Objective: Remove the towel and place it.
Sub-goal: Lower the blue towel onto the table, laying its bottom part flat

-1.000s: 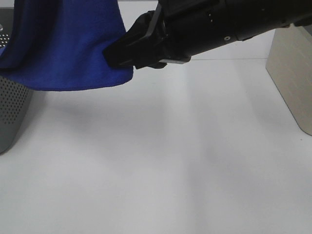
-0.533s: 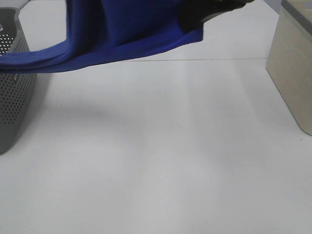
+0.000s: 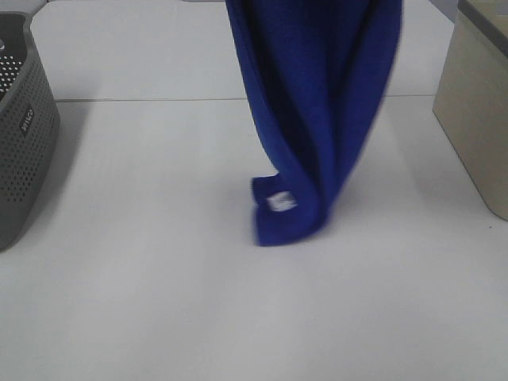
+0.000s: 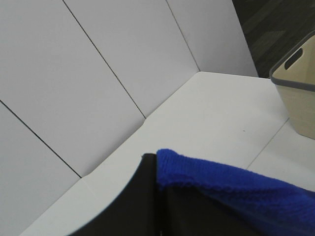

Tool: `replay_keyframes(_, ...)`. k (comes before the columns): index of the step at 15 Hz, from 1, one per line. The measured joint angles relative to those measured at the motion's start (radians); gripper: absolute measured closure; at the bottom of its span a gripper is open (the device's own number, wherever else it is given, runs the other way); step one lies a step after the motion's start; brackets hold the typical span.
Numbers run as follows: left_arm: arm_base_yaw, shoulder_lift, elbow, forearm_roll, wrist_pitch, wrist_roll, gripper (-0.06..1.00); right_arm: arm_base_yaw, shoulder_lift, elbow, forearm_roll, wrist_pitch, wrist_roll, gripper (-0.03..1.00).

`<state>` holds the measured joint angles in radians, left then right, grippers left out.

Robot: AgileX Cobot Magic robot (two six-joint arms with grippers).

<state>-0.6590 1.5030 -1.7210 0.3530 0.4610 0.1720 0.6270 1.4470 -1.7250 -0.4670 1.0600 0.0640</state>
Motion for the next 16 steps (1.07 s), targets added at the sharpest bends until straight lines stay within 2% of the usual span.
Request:
replay_keyframes(2, 0.000, 0.002, 0.000, 0.083, -0.013, 0.000, 0.94, 0.000, 0.000, -0.040, -0.094, -0.010, 0.000, 0.95)
replay_keyframes(3, 0.001, 0.002, 0.000, 0.171, -0.065, 0.000, 0.94, 0.000, 0.000, -0.045, -0.135, -0.051, 0.000, 0.95)
replay_keyframes(6, 0.019, 0.023, -0.001, 0.294, -0.223, -0.004, 0.94, 0.000, 0.000, -0.045, -0.230, -0.195, 0.008, 0.95)
replay_keyframes(8, 0.067, 0.049, -0.001, 0.308, -0.314, -0.049, 0.94, 0.000, 0.001, -0.045, -0.331, -0.279, 0.059, 0.95)
replay_keyframes(11, 0.161, 0.072, -0.001, 0.308, -0.394, -0.154, 0.94, 0.000, 0.034, -0.045, -0.449, -0.349, 0.105, 0.95)
replay_keyframes(14, 0.224, 0.087, -0.005, 0.308, -0.477, -0.207, 0.94, 0.000, 0.093, -0.045, -0.563, -0.449, 0.178, 0.95)
replay_keyframes(16, 0.263, 0.134, -0.039, 0.308, -0.516, -0.233, 0.94, 0.000, 0.152, -0.045, -0.673, -0.506, 0.273, 0.95)
